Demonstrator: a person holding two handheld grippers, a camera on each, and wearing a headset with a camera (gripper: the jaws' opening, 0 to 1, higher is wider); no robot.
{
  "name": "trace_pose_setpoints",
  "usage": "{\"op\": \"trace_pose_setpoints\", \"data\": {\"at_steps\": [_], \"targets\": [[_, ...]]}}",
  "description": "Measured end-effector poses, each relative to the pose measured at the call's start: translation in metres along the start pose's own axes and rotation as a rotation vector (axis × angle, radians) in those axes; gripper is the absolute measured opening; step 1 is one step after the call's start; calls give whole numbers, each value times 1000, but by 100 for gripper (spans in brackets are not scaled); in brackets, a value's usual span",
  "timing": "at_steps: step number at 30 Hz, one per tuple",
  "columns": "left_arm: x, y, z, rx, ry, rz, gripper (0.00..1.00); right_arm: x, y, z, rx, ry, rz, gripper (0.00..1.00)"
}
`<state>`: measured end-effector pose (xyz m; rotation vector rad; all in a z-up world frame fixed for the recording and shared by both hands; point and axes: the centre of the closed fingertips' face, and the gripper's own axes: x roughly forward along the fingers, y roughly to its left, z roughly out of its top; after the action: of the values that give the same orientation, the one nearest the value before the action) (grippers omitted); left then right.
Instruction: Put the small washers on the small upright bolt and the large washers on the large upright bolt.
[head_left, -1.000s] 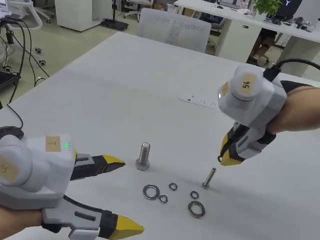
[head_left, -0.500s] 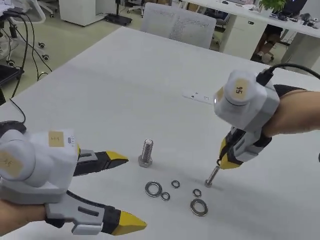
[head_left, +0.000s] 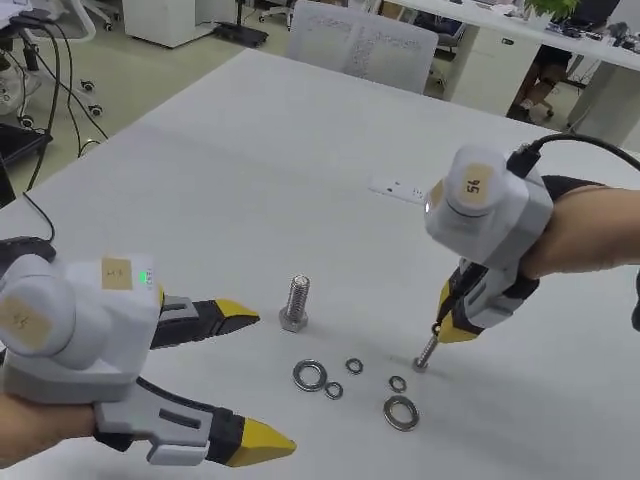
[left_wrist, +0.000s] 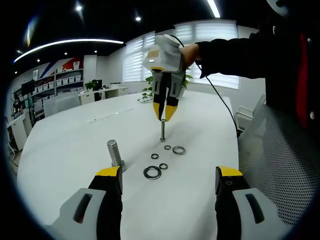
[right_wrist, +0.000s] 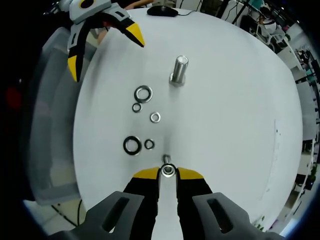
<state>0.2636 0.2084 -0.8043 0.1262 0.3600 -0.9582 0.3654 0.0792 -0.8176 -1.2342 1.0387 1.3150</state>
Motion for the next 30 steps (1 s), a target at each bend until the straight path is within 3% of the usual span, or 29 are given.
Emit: {"op": "trace_pose_setpoints", "data": {"at_steps": [11,30], "targets": [[1,1,-1,1,3,-4,75,7,1,0,10,-7,9,13],[1,0,-2,-3,9,-2,74,39,0,-6,50,-10,34,13]]}}
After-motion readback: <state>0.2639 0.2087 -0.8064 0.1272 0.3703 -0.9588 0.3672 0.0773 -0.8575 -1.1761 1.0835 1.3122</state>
